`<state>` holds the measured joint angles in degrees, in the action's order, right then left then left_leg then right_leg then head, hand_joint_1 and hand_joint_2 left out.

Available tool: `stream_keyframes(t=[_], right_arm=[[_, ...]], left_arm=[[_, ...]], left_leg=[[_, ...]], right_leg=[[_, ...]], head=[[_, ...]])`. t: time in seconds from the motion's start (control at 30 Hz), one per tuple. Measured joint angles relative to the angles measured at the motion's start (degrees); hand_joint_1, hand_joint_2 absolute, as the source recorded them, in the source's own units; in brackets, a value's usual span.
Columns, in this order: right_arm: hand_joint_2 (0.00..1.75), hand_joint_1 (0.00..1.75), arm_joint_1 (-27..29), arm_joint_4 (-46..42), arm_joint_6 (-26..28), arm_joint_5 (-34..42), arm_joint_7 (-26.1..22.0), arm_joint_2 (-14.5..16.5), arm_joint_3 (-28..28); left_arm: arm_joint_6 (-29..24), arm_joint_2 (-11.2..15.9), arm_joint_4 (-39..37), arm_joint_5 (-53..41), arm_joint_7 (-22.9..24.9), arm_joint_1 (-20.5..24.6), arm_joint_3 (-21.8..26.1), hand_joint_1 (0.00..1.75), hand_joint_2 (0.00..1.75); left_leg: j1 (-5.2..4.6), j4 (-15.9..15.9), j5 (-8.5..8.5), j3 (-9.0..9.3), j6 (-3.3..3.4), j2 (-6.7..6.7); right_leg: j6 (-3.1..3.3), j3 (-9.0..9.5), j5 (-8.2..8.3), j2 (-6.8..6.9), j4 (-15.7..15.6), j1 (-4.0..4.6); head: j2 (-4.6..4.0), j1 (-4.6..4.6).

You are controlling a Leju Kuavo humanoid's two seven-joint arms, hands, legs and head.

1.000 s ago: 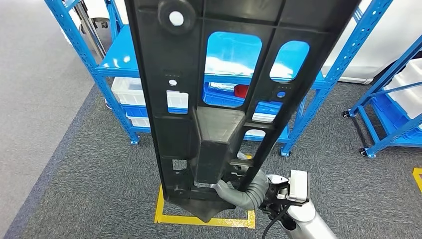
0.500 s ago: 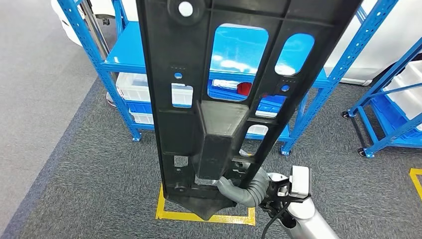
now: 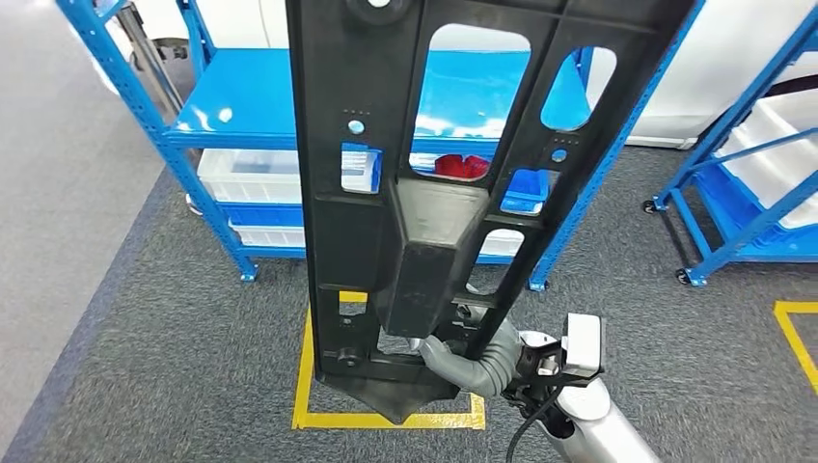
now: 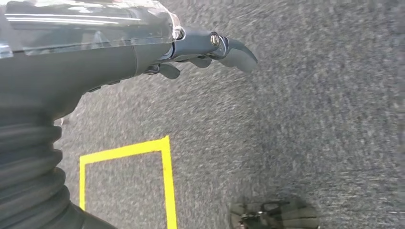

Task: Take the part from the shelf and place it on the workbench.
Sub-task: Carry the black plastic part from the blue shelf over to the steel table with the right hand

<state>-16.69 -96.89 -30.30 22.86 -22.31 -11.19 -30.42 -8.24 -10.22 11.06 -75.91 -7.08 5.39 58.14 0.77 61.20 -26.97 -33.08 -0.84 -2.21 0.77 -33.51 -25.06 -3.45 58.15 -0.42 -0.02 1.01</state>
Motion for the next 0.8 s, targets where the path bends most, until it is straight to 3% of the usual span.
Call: stream_keyframes(t=[0.07,0.13,0.2,0.27,0.3,0.33,0.37,0.4,0.43,0.5,0.53,0.57,0.63,0.67,0.73,0.8], right_arm=[[1.75,1.75,-0.12,0.0,0.07,0.09,0.03,-0.01,-0.05],[1.75,1.75,-0.11,0.0,0.13,0.11,0.05,-0.05,-0.12],[1.75,1.75,-0.16,0.0,0.16,0.12,0.04,-0.13,-0.16],[1.75,1.75,-0.19,0.0,0.15,0.12,0.03,-0.17,-0.26],[1.75,1.75,-0.15,0.01,0.14,0.12,0.03,-0.19,-0.32],[1.75,1.75,-0.06,0.02,0.14,0.12,0.03,-0.21,-0.37],[1.75,1.75,0.01,0.04,0.14,0.12,0.03,-0.23,-0.41],[1.75,1.75,0.06,0.05,0.15,0.11,0.03,-0.25,-0.43],[1.75,1.75,0.08,0.05,0.16,0.11,0.03,-0.26,-0.43],[1.75,1.75,0.03,0.03,0.2,0.11,0.03,-0.26,-0.44],[1.75,1.75,-0.01,0.02,0.22,0.11,0.02,-0.26,-0.44],[1.75,1.75,-0.01,0.01,0.22,0.11,0.01,-0.28,-0.44],[1.75,1.75,0.03,-0.01,0.23,0.11,-0.02,-0.31,-0.44],[1.75,1.75,0.07,-0.01,0.24,0.11,-0.03,-0.33,-0.44],[1.75,1.75,0.02,-0.02,0.27,0.11,-0.06,-0.32,-0.44],[1.75,1.75,0.04,-0.02,0.31,0.07,-0.09,-0.29,-0.47]], left_arm=[[-0.04,0.03,0.0,0.0,-0.05,-0.04,0.0,0.0,1.75],[-0.06,0.03,0.0,0.0,-0.11,-0.02,0.02,0.0,1.75],[-0.08,0.03,0.0,0.0,-0.19,0.09,0.04,0.0,1.75],[-0.07,0.02,0.0,0.0,-0.24,0.05,0.04,0.0,1.75],[-0.07,0.02,0.0,0.0,-0.25,-0.03,0.05,0.0,1.75],[-0.07,0.03,0.0,0.0,-0.25,-0.09,0.05,0.0,1.75],[-0.07,0.04,0.0,0.0,-0.27,-0.1,0.06,0.0,1.75],[-0.06,0.04,0.0,0.0,-0.29,-0.07,0.07,0.0,1.75],[-0.05,0.04,0.0,0.0,-0.32,-0.03,0.07,0.0,1.75],[-0.04,0.02,0.0,0.02,-0.38,0.03,0.07,0.0,1.75],[-0.04,0.02,0.0,0.03,-0.41,0.04,0.07,0.0,1.75],[-0.04,0.02,0.0,0.04,-0.44,0.04,0.07,0.0,1.75],[-0.03,-0.01,0.0,0.04,-0.47,0.1,0.07,0.0,1.75],[-0.02,-0.01,0.0,0.05,-0.48,0.18,0.07,0.0,1.75],[-0.04,0.01,0.0,0.06,-0.5,0.29,0.07,0.0,1.75],[-0.05,0.03,0.0,0.07,-0.51,0.17,0.07,0.0,1.75]], left_leg=[[-0.03,-2.89,0.32,1.23,0.31,-1.03],[0.02,-3.22,0.6,1.21,0.82,-0.09],[0.24,-3.64,1.01,1.26,1.54,1.05],[0.25,-3.83,1.14,1.19,1.96,2.24],[0.22,-3.8,1.13,1.1,2.04,2.87],[0.19,-3.77,1.11,1.03,2.05,3.49],[0.18,-3.74,1.09,0.98,2.05,4.13],[0.17,-3.72,1.06,0.99,2.01,4.74],[0.17,-3.7,1.0,1.06,1.93,5.31],[0.01,-3.64,0.82,1.24,1.61,6.31],[-0.11,-3.61,0.74,1.3,1.35,6.74],[-0.22,-3.6,0.67,1.35,1.07,7.18],[-0.33,-3.71,0.58,1.5,0.42,8.11],[-0.25,-3.53,0.29,1.52,0.09,7.84],[-0.12,-0.6,-1.84,0.38,-0.47,5.61],[0.01,6.64,-5.53,-2.85,-0.78,3.25]], right_leg=[[-0.67,-0.58,0.22,-0.96,0.22,0.0],[-1.4,-0.97,0.49,-1.67,0.18,-0.14],[-2.05,-1.93,-0.8,-0.22,1.99,-0.1],[-2.61,-4.91,-4.32,2.12,8.33,-0.11],[-2.85,-6.77,-6.05,2.63,12.27,-0.22],[-3.03,-8.19,-7.06,2.85,15.34,-0.33],[-3.13,-8.64,-6.96,2.99,16.42,-0.42],[-3.13,-7.88,-5.84,3.23,15.15,-0.46],[-2.99,-5.98,-3.98,3.73,11.7,-0.43],[-2.29,-1.62,-1.01,5.7,3.43,0.0],[-1.82,-0.38,-0.38,6.32,0.92,0.28],[-1.4,0.0,-0.33,6.55,-0.09,0.53],[-0.65,-0.2,-0.13,5.44,-0.27,0.6],[-0.34,-0.16,0.07,4.91,-0.53,0.45],[0.33,0.02,0.48,3.9,-1.06,0.07],[0.67,-0.04,0.61,2.79,-1.14,0.05]], head=[[0.0,0.0],[0.0,0.0],[0.0,0.0],[0.0,-0.01],[0.0,-0.01],[0.0,-0.01],[0.0,-0.01],[0.0,-0.01],[0.0,-0.01],[0.0,-0.01],[0.0,-0.01],[0.0,-0.01],[0.0,-0.01],[0.0,-0.01],[0.0,0.0],[0.0,0.0]])
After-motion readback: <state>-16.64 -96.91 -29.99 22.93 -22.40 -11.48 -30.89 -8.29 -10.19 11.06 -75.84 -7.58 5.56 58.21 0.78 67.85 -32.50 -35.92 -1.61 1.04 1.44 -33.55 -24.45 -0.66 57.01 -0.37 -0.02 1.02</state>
